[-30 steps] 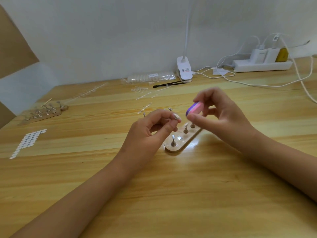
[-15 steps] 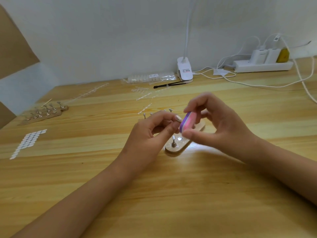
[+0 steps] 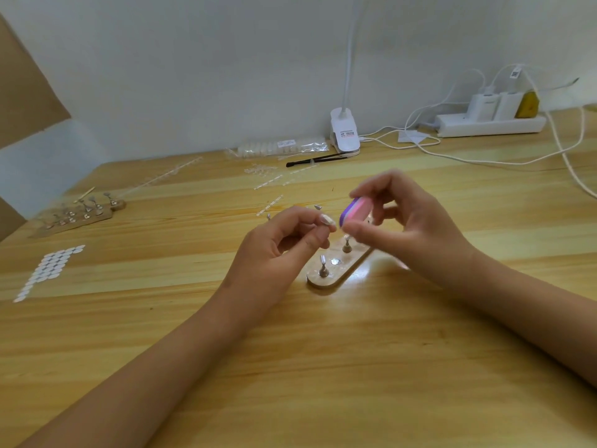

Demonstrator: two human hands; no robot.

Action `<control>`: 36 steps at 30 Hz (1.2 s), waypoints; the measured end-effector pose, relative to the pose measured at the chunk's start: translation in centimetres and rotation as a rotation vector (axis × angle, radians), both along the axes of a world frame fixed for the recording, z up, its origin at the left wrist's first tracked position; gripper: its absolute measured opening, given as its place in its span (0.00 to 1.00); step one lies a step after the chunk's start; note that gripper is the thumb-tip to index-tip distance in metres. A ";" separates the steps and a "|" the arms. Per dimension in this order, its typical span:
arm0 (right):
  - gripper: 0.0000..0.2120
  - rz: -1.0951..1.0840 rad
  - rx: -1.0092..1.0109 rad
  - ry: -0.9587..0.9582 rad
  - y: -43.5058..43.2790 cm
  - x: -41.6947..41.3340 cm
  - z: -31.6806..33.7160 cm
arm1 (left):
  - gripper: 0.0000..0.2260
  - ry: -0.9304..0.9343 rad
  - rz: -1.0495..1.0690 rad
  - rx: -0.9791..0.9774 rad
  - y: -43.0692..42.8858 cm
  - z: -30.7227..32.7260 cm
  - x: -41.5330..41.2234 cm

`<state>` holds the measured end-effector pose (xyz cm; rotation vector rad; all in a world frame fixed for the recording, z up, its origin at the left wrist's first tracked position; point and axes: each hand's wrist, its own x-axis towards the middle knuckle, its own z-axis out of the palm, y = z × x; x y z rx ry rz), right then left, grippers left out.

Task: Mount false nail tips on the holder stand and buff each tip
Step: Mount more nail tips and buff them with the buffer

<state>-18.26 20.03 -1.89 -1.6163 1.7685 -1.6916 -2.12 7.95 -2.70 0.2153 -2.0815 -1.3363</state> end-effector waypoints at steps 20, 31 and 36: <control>0.18 0.012 -0.059 0.165 0.0 0.7 -0.2 | 0.05 -0.008 0.001 0.008 0.2 0.0 0.0; 0.20 -0.029 -0.076 0.144 0.1 0.5 0.1 | 0.08 -0.002 -0.018 0.057 0.4 0.2 0.0; 0.19 -0.023 -0.074 0.062 0.4 0.2 0.3 | 0.06 -0.020 -0.014 0.081 0.4 0.3 0.0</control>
